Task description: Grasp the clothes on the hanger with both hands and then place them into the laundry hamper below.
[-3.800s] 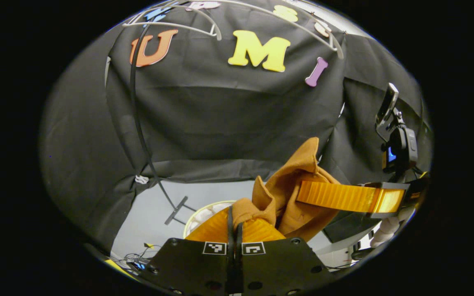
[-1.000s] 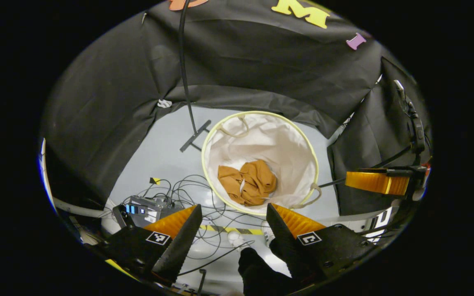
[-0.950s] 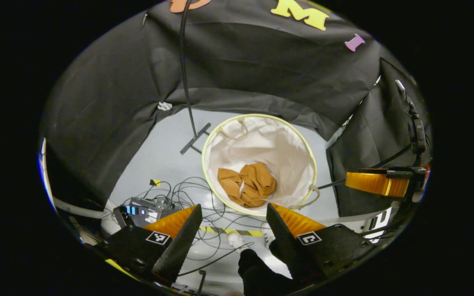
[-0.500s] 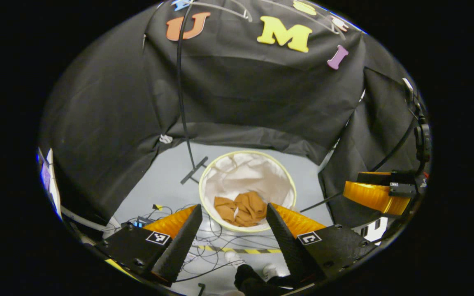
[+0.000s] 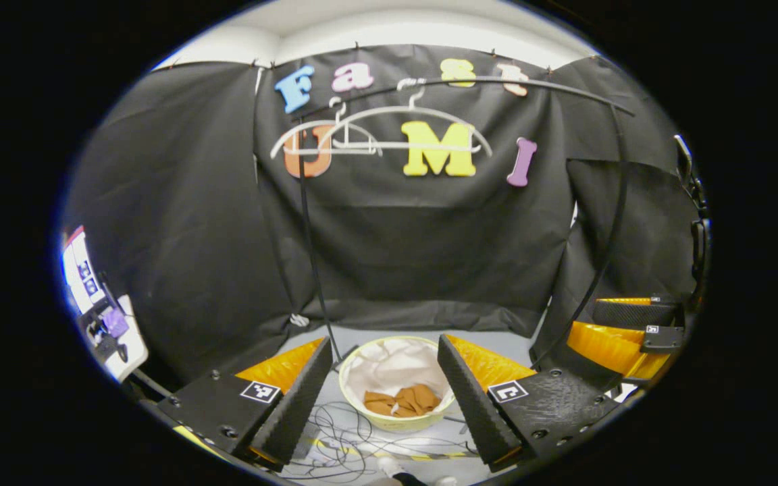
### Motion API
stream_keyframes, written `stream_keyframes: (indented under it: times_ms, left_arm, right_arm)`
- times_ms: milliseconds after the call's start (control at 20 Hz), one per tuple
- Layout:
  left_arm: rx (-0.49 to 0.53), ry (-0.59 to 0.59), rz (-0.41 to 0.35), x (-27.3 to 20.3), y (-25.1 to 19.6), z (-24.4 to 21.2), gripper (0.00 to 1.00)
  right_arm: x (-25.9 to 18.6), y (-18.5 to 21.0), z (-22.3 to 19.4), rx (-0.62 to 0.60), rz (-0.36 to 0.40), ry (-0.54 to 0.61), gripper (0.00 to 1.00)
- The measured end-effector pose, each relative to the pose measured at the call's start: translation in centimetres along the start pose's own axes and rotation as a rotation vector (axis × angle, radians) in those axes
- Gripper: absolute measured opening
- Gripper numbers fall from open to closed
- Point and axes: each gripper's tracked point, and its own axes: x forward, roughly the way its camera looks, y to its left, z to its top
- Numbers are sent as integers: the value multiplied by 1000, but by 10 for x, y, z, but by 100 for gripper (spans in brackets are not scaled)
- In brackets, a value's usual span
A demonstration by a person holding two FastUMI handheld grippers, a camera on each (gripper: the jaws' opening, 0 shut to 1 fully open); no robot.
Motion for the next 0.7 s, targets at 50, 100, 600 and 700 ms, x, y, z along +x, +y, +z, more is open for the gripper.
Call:
stream_keyframes:
  times_ms: [50,100,600,700]
  left_arm:
    - [6,-22,7,-15,0,6,96]
    - [15,-46,20,-33,3,14,96]
    - [30,-203,99,-105,31,69,99]
    - [16,-218,105,-115,45,74,99]
  right_arm:
    - [-14,1,7,7,11,-24,98]
    - [-26,4,13,15,21,-46,98]
    - [-96,14,88,-44,-47,-310,99]
    - [-96,27,100,-58,-55,-333,99]
